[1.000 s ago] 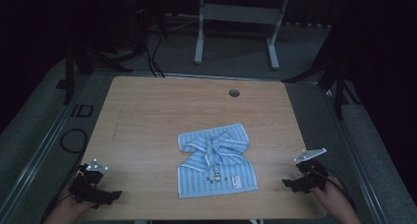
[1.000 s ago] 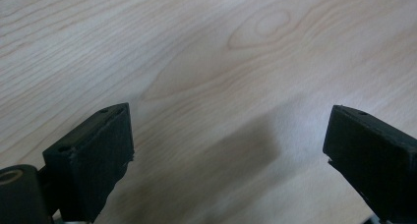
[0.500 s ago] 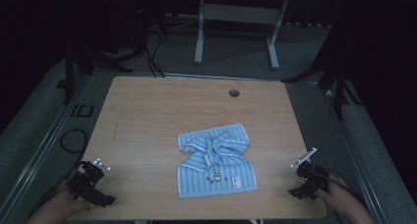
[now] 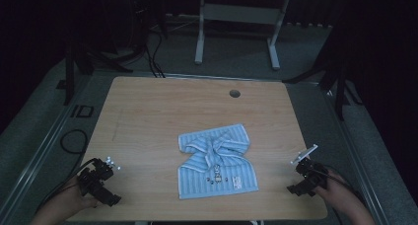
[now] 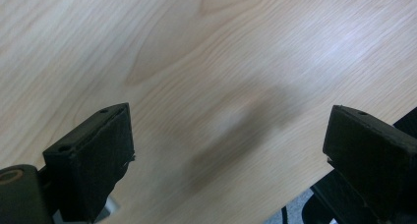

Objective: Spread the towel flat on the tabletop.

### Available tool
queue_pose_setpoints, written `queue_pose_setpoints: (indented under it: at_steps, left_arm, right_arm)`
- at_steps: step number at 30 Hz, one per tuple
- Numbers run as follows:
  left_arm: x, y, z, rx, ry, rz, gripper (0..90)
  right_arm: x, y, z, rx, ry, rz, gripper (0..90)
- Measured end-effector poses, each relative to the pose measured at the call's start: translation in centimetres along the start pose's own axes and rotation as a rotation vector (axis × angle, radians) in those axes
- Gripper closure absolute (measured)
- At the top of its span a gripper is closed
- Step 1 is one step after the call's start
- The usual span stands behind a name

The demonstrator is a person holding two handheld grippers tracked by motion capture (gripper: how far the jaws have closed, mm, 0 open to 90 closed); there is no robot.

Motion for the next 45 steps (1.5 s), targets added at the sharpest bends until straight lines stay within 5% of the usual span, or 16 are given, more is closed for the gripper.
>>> queue_pose_setpoints:
  at_steps: [14, 26, 36, 45]
  left_arm:
    - [-4.5, 0.7, 2.0, 0.017, 0.079, 0.029, 6.2]
    - [-8.6, 1.7, 4.2, 0.038, 0.148, 0.057, 6.2]
    - [-11.5, 2.7, 6.7, 0.063, 0.202, 0.062, 6.2]
    - [-15.0, 2.5, 9.5, 0.085, 0.269, 0.087, 16.5]
  right_arm:
    - [-2.2, 1.8, -1.3, -0.043, -0.018, 0.034, 15.0]
    - [-3.9, 2.0, -3.1, -0.078, -0.077, 0.138, 25.9]
    - [-6.4, 1.7, -4.1, -0.089, -0.099, 0.216, 34.8]
    - [-10.1, 2.1, -5.6, -0.100, -0.131, 0.269, 39.3]
Point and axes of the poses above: each handheld gripper's, and its own axes: y roughly forward along the jaws, x roughly out of its underside, z roughly to its right, the point moved 2 cm from there along y, roughly forward along the jaws, and after that the axes turned 4 degrees about y, right-handed, at the moved point
